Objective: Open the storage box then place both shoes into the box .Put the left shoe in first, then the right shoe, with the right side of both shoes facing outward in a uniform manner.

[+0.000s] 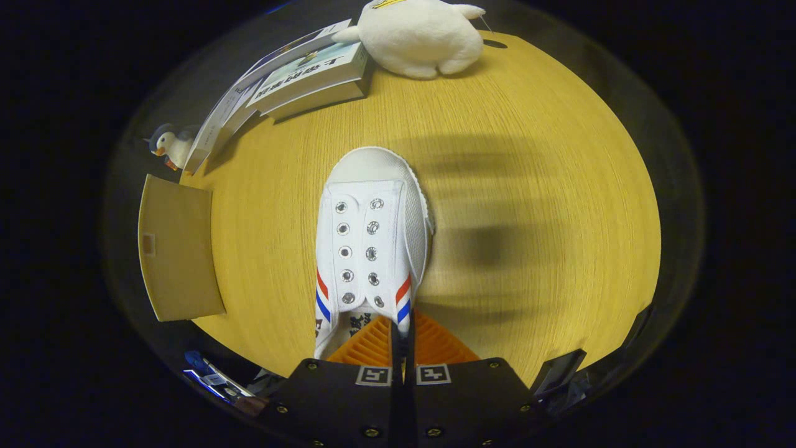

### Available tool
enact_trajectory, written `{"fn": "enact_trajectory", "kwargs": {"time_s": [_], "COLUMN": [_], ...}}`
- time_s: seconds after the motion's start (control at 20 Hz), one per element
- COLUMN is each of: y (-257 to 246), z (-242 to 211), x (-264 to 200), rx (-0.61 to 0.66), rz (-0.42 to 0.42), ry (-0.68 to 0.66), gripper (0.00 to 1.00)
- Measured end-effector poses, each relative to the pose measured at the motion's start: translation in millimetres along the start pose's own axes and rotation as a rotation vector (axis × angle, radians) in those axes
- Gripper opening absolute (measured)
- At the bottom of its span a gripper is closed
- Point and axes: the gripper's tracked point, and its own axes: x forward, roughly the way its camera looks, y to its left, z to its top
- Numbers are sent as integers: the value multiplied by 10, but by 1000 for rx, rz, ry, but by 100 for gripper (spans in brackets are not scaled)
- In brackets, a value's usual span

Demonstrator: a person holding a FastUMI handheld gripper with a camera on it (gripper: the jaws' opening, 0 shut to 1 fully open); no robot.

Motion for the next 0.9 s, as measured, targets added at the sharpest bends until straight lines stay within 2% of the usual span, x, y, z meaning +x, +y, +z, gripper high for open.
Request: {"fn": "enact_trajectory", "kwargs": {"time_s": [0.35,0.7,0.9], "y": [470,1105,1544], "z": [-104,-38,32], "x": [-446,-940,-1191], "rx": [25,-55,-161], "rz": [131,197,209], "ry": [11,-37,-60], "gripper": [0,0,0]}}
